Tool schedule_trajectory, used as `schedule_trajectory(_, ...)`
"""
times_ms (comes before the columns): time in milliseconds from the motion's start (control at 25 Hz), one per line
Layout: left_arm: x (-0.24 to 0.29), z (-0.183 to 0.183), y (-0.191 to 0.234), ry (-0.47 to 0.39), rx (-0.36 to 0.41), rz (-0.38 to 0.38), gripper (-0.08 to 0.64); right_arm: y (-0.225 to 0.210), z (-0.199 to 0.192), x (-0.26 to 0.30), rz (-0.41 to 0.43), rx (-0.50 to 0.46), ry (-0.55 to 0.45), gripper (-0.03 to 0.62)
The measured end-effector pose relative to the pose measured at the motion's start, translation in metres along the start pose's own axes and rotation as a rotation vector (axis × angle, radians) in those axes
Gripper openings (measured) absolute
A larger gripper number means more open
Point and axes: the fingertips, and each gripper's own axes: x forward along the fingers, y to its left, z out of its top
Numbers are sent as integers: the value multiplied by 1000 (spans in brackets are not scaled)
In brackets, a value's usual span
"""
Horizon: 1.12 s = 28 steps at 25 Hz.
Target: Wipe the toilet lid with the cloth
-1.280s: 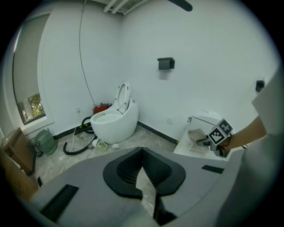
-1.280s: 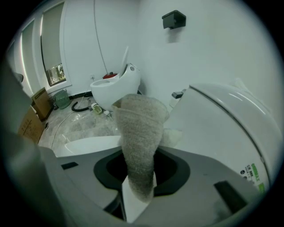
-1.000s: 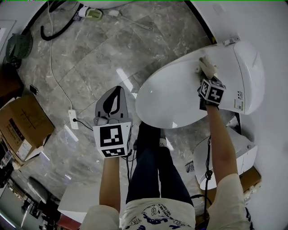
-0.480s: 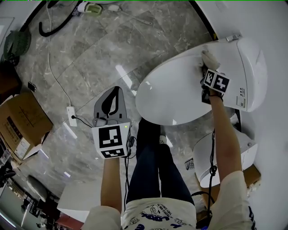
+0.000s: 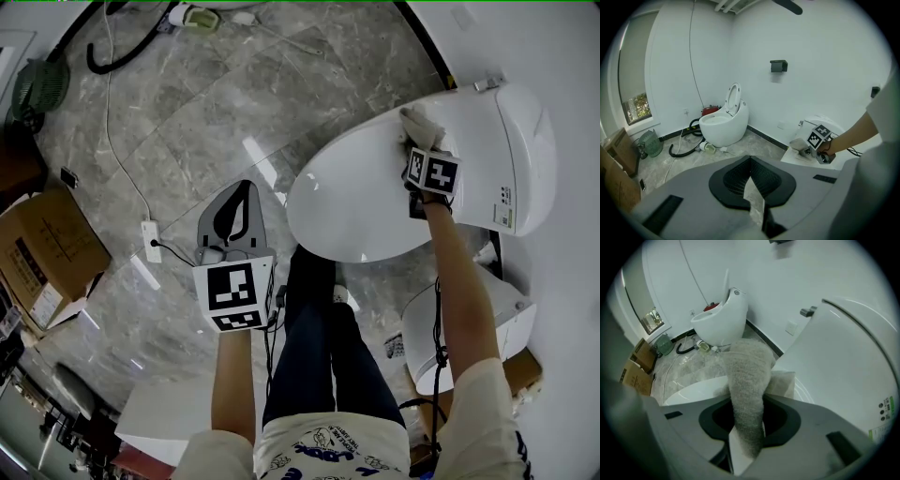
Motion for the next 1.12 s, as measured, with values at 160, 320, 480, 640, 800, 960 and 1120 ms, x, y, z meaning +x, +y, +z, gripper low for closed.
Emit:
schedule_trajectory(160, -9, -2, 8, 0, -4, 13, 3, 22, -2, -1, 4, -31, -3, 115)
schedule_trajectory(320, -16, -7, 16, 1, -10, 37, 3, 45, -4, 0, 28, -70, -6, 115)
schedule_trajectory(480, -24, -14, 21, 11, -19, 56, 3, 67, -11, 2, 48, -128, -14, 115)
schedule_trajectory(640, -29, -20, 26, 17, -28, 70, 3, 92, -16, 1, 67, -185, -28, 115)
schedule_trajectory(800, -33, -23, 25, 19, -31, 71, 3, 114, -22, 1, 67, -227, -52, 114)
schedule_trajectory(960, -36, -26, 28, 17, -28, 74, 3, 139, -31, -2, 97, -257, -49, 114)
schedule_trajectory(1120, -38, -29, 31, 21, -25, 83, 3, 168, -44, -5, 134, -330, -54, 114)
